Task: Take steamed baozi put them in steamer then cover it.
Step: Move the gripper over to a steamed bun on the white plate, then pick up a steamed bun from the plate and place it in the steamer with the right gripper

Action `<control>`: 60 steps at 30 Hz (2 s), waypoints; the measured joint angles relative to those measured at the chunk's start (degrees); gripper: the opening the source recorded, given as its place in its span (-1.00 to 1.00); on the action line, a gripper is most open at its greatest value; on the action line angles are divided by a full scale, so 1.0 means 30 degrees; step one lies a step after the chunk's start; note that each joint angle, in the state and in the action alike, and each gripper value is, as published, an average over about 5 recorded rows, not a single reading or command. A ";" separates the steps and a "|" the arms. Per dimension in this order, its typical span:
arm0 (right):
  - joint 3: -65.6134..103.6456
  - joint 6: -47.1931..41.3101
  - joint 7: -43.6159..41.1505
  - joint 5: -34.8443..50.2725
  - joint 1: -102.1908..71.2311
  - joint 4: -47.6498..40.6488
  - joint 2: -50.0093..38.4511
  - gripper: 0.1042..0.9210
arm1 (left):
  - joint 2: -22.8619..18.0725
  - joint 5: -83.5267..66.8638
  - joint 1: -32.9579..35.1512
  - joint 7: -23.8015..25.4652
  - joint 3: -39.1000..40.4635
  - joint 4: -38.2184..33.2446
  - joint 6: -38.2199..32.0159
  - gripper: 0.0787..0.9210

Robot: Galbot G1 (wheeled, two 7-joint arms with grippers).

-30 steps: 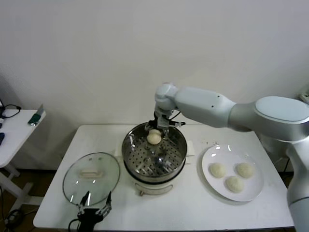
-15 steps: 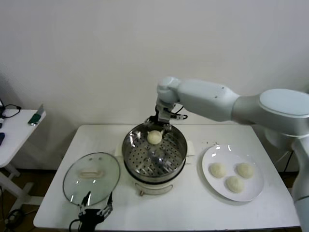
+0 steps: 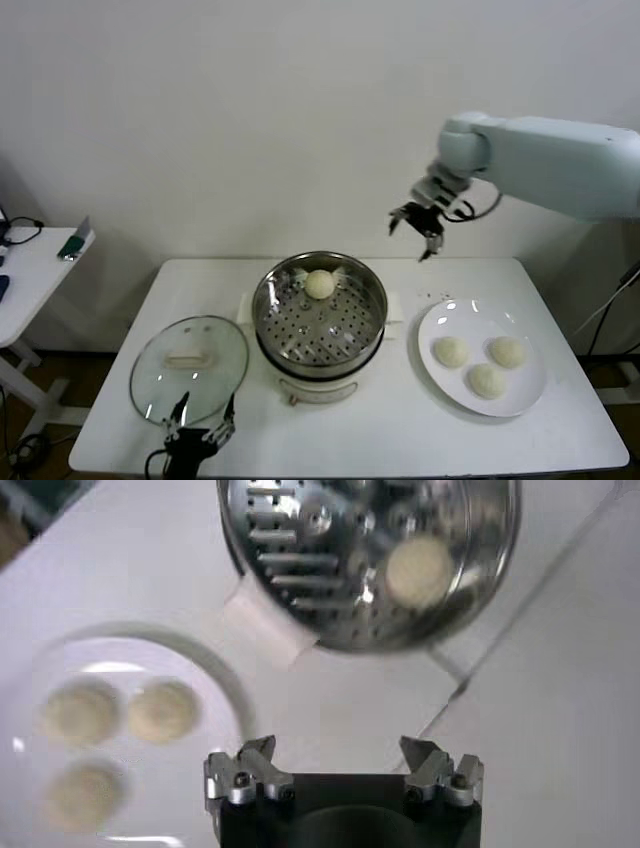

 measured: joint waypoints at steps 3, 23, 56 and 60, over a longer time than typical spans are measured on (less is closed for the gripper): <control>-0.0006 -0.1659 0.0630 0.0287 -0.0811 0.0966 -0.1473 0.76 | -0.0007 -0.0014 -0.0113 0.0002 0.0004 0.0095 -0.0001 0.77; 0.4332 -0.5966 0.2483 -0.1528 -0.8258 0.1247 -0.4453 0.76 | -0.0114 0.0062 -0.0211 -0.0037 -0.0041 0.0435 -0.0091 0.77; 0.6525 -0.6294 0.2480 -0.2618 -1.0172 -0.0237 -0.3175 0.26 | -0.0130 0.0175 -0.0109 -0.0117 -0.0020 0.0310 -0.0018 0.77; 0.5335 -0.5942 0.1985 -0.1768 -0.8096 0.0222 -0.3061 0.26 | -0.0126 0.0249 -0.0101 -0.0119 0.0048 0.0310 -0.0012 0.77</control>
